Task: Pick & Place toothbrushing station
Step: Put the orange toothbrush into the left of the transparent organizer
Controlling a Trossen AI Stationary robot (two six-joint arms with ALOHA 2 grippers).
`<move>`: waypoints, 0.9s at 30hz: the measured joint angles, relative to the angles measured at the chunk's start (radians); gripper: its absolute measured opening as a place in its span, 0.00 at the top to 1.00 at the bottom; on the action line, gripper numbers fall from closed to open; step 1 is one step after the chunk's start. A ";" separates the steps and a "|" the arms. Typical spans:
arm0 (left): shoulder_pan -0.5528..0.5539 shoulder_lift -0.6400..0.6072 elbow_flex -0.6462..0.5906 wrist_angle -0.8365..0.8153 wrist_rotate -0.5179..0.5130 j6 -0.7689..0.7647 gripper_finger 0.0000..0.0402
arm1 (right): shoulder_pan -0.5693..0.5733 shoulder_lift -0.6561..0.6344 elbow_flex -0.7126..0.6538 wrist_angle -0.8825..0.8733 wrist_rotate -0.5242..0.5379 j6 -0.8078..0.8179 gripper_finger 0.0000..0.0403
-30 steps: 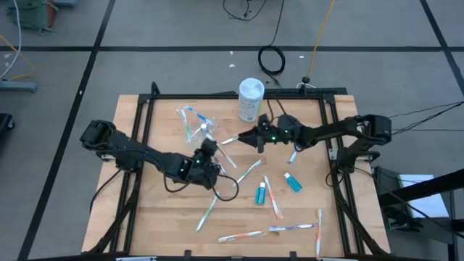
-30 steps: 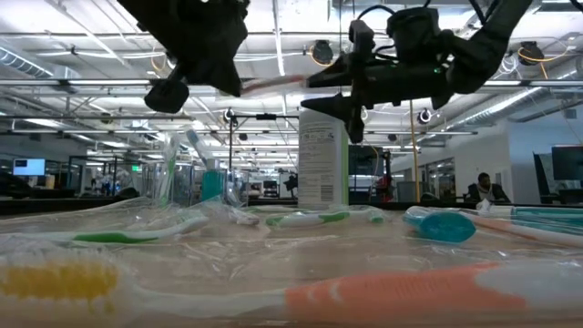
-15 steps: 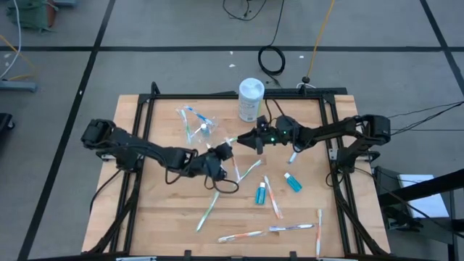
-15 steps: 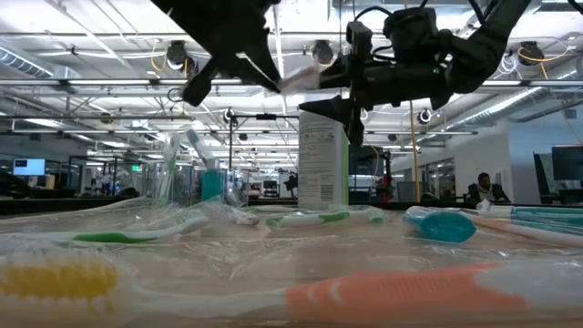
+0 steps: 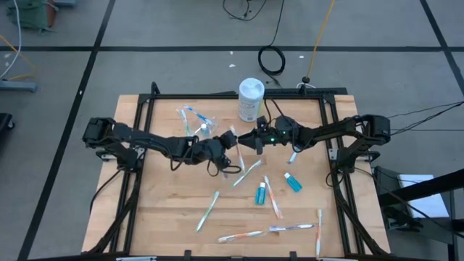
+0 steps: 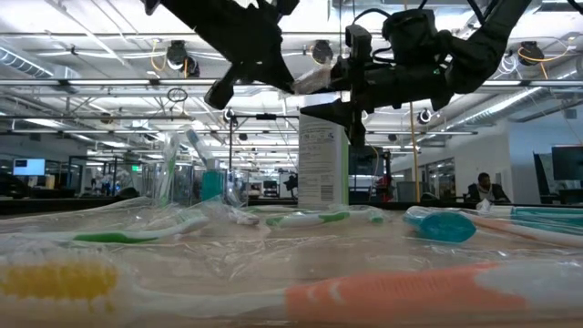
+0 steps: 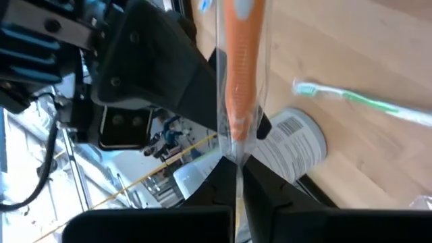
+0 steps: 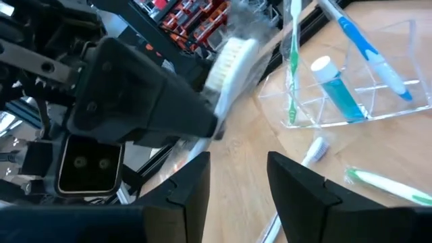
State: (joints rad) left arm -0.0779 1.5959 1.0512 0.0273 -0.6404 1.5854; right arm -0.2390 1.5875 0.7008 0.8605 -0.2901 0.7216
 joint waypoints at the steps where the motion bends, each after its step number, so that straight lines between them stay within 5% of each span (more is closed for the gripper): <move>1: 0.008 0.000 0.000 0.001 0.001 0.001 0.99 | 0.000 0.000 0.000 0.004 0.001 0.000 0.65; 27: 0.023 0.001 0.000 0.059 0.092 0.126 0.99 | -0.001 -0.001 0.000 0.056 -0.003 0.000 0.65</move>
State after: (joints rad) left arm -0.0553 1.5966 1.0512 0.0866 -0.5488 1.7112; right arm -0.2401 1.5867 0.7006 0.9169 -0.2935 0.7217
